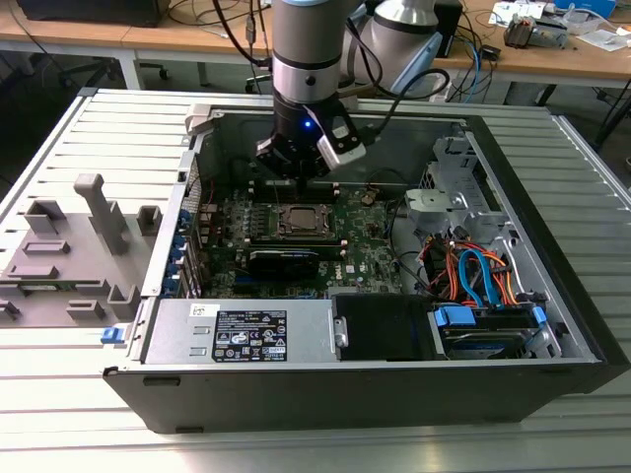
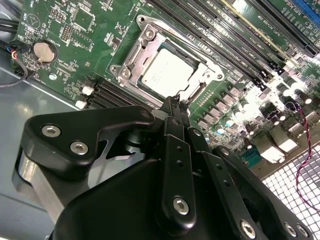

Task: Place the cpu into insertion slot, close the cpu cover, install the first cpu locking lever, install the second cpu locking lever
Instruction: 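Install the first cpu locking lever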

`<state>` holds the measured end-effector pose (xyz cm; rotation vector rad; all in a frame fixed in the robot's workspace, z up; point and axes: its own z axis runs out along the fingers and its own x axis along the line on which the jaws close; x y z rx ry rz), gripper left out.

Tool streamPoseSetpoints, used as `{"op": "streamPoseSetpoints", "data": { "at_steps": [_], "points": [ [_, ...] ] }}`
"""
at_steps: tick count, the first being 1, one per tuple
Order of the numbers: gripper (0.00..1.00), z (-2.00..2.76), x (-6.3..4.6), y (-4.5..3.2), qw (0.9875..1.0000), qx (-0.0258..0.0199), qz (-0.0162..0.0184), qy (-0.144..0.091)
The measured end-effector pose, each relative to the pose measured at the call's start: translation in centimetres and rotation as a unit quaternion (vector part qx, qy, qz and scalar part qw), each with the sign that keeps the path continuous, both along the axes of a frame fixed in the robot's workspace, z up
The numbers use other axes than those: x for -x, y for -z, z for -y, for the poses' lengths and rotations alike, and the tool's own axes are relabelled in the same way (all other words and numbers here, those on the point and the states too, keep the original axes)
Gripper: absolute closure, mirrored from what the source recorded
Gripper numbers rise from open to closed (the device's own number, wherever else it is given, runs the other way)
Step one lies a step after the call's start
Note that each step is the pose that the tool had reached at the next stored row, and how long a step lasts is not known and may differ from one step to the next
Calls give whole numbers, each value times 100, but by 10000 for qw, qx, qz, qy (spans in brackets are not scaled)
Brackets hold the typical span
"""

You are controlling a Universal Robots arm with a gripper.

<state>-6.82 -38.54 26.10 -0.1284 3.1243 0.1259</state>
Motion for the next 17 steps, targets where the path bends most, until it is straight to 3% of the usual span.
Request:
{"op": "streamPoseSetpoints", "data": {
  "at_steps": [17],
  "points": [
    [89, 0, 55, 0, 10000, 0, 3, 0]
  ]
}}
